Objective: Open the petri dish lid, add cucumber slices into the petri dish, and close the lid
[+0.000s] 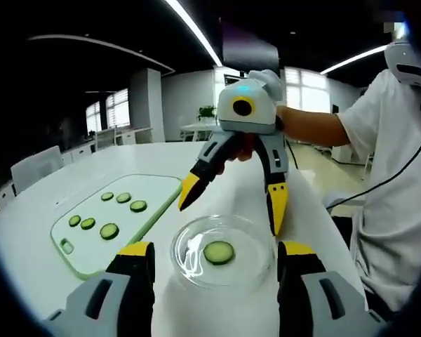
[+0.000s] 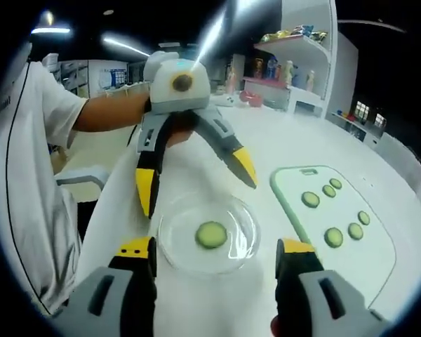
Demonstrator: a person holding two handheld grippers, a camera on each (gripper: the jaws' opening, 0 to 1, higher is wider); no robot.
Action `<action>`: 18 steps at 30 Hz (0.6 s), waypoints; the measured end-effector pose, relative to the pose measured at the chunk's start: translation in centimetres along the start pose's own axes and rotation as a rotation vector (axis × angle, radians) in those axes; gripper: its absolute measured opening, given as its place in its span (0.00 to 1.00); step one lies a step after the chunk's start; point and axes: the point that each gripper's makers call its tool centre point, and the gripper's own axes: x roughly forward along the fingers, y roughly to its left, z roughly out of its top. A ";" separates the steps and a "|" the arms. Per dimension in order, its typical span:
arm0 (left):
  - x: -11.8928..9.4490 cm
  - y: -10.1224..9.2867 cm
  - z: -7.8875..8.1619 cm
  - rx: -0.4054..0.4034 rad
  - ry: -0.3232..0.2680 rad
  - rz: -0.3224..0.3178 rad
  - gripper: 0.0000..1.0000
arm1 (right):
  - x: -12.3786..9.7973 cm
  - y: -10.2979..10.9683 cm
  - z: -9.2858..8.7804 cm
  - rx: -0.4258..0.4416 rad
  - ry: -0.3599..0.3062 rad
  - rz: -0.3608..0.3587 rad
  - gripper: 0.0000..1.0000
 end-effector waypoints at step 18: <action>-2.8 4.1 3.2 -0.024 -0.103 0.283 0.69 | -4.2 -5.0 2.8 0.134 -0.266 -0.333 0.68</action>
